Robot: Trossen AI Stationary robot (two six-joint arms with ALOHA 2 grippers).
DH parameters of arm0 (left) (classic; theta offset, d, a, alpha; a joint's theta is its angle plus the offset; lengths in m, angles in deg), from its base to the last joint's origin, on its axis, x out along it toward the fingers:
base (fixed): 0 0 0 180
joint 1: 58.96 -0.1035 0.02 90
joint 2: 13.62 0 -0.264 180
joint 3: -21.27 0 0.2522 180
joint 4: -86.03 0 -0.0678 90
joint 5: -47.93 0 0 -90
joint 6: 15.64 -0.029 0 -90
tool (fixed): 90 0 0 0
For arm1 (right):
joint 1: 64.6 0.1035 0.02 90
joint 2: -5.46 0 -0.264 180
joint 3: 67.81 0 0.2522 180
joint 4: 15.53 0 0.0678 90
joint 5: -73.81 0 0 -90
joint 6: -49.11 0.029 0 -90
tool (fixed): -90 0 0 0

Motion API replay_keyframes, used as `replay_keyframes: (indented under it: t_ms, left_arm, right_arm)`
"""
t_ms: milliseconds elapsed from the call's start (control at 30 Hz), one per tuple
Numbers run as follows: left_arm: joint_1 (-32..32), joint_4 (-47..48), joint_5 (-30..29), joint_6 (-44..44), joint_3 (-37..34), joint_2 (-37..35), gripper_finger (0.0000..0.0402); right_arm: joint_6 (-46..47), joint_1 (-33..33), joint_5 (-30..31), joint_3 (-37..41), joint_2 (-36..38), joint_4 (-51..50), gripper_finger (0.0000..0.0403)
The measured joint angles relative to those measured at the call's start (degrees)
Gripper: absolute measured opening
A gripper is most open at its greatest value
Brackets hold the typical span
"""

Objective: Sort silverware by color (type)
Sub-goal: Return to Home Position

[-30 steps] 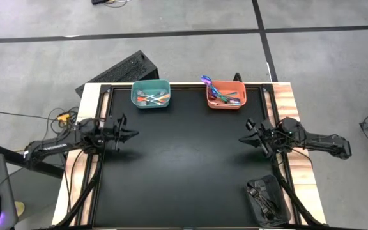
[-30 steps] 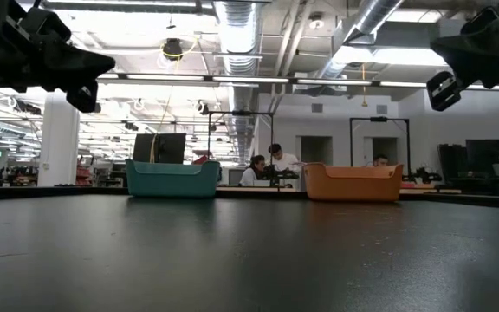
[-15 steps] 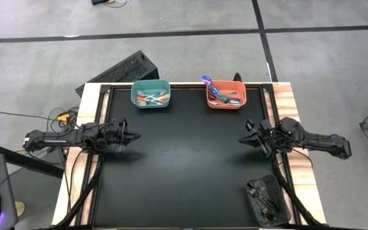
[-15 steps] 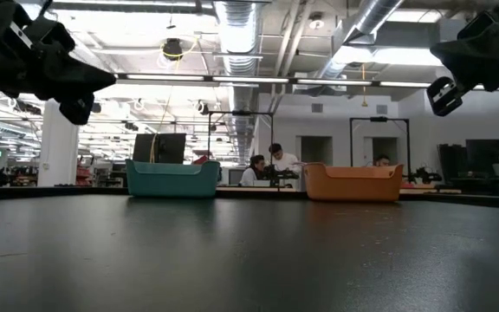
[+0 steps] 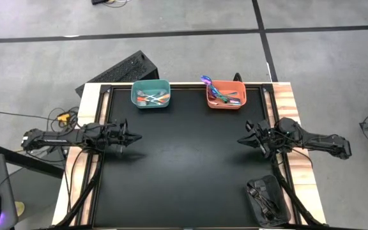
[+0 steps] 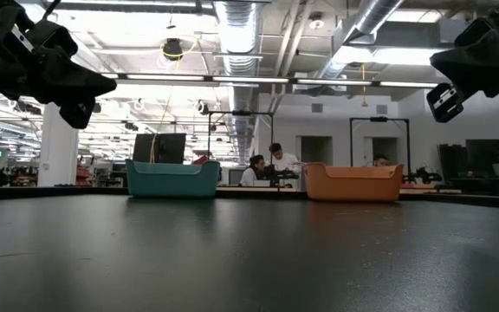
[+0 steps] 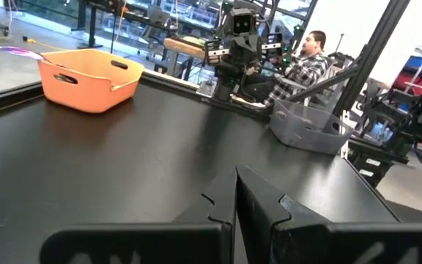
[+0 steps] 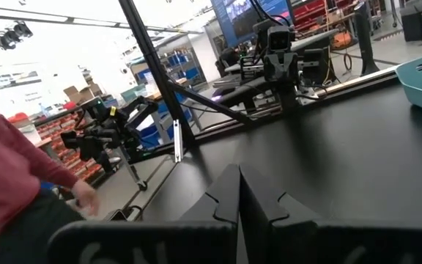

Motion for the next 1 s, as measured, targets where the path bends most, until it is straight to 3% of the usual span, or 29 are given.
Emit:
replay_keyframes:
  t_ms: [1000]
  left_arm:
    - [0.0, 0.0, 0.1, 0.6, 0.0, 0.0, 0.0000]
  right_arm:
    - [0.0, 0.0, 0.0, 0.0, 0.0, -0.6, 0.0027]
